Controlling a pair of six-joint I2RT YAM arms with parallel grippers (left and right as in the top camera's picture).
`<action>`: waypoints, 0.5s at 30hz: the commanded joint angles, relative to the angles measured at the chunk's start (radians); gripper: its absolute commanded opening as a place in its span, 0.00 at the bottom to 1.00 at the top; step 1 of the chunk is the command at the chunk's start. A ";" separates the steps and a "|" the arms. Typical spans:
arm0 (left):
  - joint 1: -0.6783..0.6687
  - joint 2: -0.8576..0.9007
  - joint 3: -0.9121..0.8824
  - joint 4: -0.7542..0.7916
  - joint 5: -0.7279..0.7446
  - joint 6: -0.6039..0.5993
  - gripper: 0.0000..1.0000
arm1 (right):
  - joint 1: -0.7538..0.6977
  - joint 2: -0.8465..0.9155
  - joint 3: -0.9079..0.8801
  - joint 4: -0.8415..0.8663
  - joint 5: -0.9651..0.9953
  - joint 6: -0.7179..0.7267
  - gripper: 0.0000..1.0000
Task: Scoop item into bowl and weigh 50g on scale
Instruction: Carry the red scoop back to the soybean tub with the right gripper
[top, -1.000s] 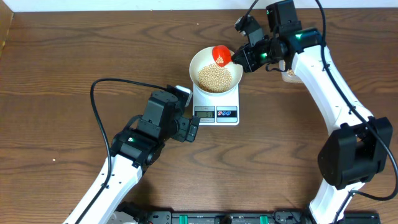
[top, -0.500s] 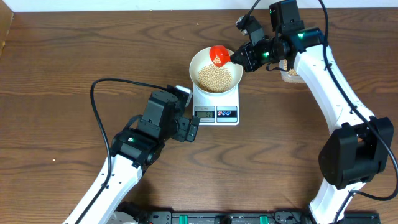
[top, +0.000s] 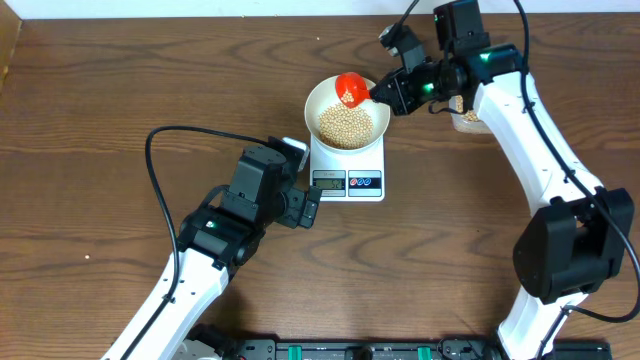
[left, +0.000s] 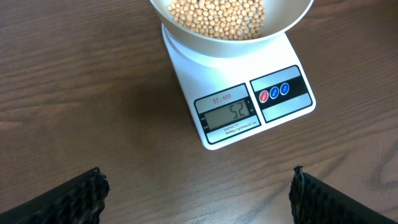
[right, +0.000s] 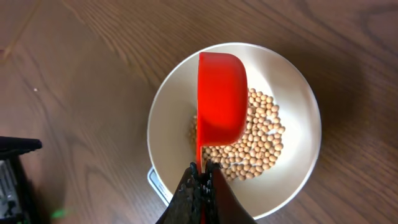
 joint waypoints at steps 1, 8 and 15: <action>-0.001 0.004 -0.002 -0.002 0.002 -0.016 0.95 | -0.058 -0.042 0.023 0.002 -0.132 0.011 0.01; -0.001 0.004 -0.002 -0.002 0.002 -0.016 0.95 | -0.220 -0.082 0.023 -0.022 -0.237 0.010 0.01; -0.001 0.004 -0.002 -0.002 0.002 -0.016 0.95 | -0.410 -0.138 0.023 -0.123 -0.157 -0.009 0.01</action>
